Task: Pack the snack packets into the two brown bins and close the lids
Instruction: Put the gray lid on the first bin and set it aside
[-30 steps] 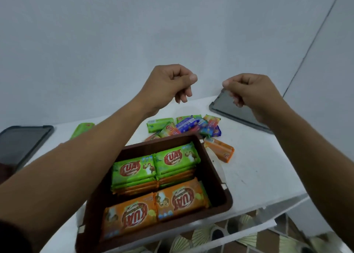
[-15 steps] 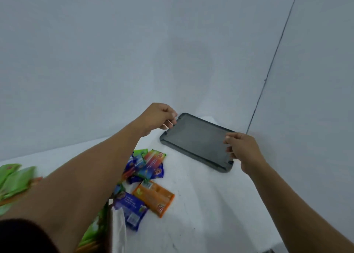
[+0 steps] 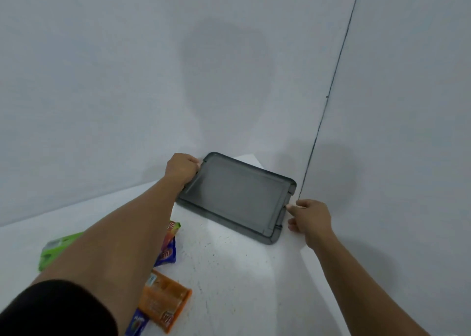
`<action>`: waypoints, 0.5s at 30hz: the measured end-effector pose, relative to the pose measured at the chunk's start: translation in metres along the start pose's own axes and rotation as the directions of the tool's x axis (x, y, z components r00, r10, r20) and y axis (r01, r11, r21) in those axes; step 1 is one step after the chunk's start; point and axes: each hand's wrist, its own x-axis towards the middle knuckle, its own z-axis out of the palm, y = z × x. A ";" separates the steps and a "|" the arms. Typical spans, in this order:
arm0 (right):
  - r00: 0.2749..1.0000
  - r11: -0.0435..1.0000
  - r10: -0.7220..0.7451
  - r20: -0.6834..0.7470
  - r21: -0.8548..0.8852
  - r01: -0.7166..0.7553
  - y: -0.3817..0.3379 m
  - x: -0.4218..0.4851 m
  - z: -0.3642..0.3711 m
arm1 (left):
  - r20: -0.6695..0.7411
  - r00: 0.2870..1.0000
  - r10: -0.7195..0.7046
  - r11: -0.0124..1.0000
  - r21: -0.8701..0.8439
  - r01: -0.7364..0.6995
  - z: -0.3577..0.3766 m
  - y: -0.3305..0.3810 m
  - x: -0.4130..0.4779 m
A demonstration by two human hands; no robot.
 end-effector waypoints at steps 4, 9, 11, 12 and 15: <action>1.000 1.000 -0.006 -0.002 -0.020 0.006 0.002 0.009 0.001 | 0.008 1.000 -0.029 0.993 0.115 0.028 0.009 -0.011 0.012; 1.000 0.998 0.000 0.006 -0.069 0.000 0.000 0.011 0.001 | -0.014 0.998 -0.053 0.992 0.116 0.054 0.011 -0.018 0.022; 1.000 0.999 0.008 0.024 -0.052 -0.007 -0.001 0.011 0.001 | -0.015 0.999 -0.049 0.993 0.104 0.051 0.005 -0.018 0.023; 0.999 1.000 0.010 0.039 -0.029 -0.009 -0.002 0.009 0.000 | -0.018 0.999 -0.046 0.994 0.098 0.048 0.000 -0.017 0.021; 0.994 0.998 0.016 0.113 0.063 -0.024 -0.008 -0.001 0.004 | -0.007 0.999 -0.031 0.997 0.075 0.031 -0.030 -0.009 0.006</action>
